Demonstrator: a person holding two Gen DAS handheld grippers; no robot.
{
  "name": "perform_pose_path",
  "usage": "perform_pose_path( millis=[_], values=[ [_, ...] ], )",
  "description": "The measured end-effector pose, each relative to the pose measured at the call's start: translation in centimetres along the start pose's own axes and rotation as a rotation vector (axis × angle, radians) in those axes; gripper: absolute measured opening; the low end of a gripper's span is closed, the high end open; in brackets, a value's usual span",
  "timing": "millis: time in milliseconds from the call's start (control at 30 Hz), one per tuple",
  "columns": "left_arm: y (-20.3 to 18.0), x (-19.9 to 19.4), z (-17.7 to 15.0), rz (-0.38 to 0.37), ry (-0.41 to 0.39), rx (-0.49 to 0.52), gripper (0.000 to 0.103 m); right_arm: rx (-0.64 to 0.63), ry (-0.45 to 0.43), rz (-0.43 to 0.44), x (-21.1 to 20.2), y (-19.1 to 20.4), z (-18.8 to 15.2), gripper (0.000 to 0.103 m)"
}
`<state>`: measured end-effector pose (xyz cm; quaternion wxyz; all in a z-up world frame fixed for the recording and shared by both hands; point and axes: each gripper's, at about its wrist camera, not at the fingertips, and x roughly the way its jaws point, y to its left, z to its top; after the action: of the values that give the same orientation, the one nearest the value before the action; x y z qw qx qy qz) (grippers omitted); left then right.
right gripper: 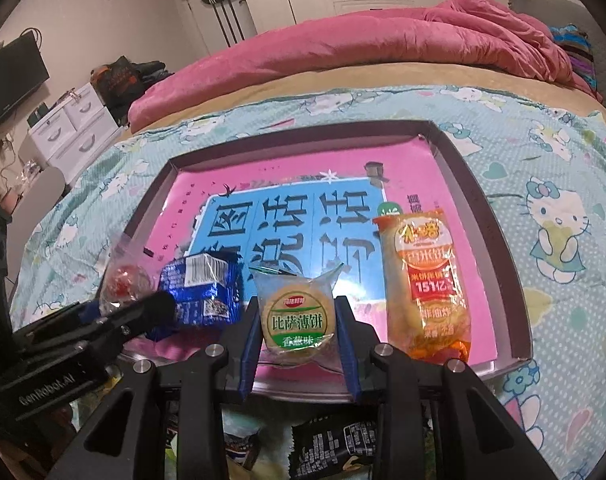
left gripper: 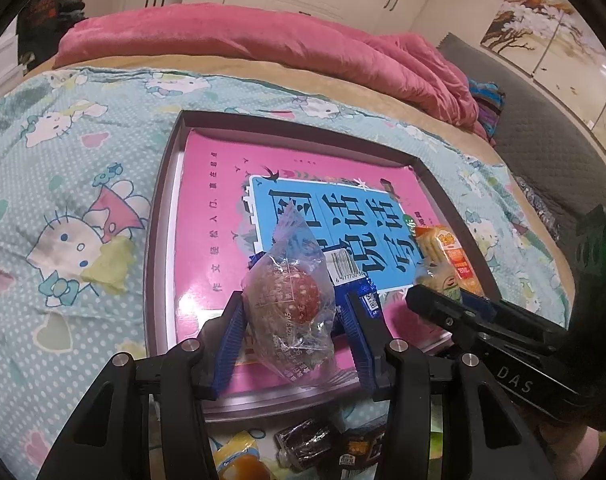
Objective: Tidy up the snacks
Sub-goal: 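Lower both snacks beside the blue packet and open the right tool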
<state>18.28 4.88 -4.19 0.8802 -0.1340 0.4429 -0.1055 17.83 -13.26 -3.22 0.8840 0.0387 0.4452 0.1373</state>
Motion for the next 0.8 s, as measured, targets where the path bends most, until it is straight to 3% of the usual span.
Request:
perform_pose_path(
  millis=[800],
  values=[
    [0.9,-1.3,0.3,-0.007,-0.016,-0.017,0.05,0.003,0.02,-0.016,-0.2,0.0,-0.8,0.038]
  ],
)
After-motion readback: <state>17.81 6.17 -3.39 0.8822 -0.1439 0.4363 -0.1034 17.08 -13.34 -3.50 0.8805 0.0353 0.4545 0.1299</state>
